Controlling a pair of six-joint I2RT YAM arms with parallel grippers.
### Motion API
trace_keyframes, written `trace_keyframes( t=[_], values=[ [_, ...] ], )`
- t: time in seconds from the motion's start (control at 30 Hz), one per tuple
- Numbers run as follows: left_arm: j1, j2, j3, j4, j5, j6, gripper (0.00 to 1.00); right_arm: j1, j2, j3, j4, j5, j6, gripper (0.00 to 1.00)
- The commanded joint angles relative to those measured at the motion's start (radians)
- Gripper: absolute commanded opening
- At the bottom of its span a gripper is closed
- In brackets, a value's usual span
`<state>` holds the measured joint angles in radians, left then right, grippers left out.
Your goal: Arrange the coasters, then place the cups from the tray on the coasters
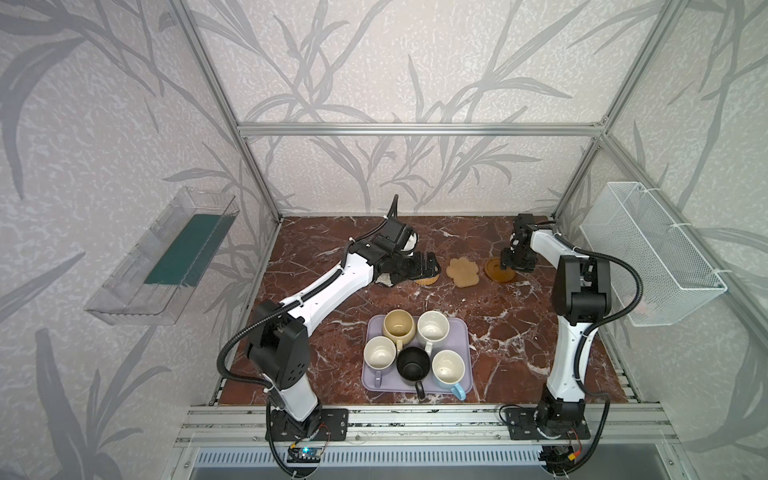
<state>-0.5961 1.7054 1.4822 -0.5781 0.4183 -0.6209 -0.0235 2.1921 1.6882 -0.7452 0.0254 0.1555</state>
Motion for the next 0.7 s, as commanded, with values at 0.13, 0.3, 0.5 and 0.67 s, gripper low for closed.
trace_keyframes(
  t=[0.13,0.3,0.5,0.67],
  values=[
    [-0.010,0.023,0.043,0.004,0.002,0.007,0.99,0.002,0.019,0.005,-0.073,0.013,-0.008,0.55],
    [-0.016,0.027,0.041,0.003,0.000,0.004,0.99,0.002,-0.005,-0.041,-0.089,0.039,-0.007,0.50],
    [-0.022,0.026,0.037,-0.002,-0.007,0.009,0.99,0.004,-0.055,-0.097,-0.080,0.047,-0.005,0.48],
    [-0.021,0.017,0.026,-0.002,-0.010,0.009,0.99,0.005,-0.096,-0.133,-0.093,0.053,0.002,0.48]
  ],
)
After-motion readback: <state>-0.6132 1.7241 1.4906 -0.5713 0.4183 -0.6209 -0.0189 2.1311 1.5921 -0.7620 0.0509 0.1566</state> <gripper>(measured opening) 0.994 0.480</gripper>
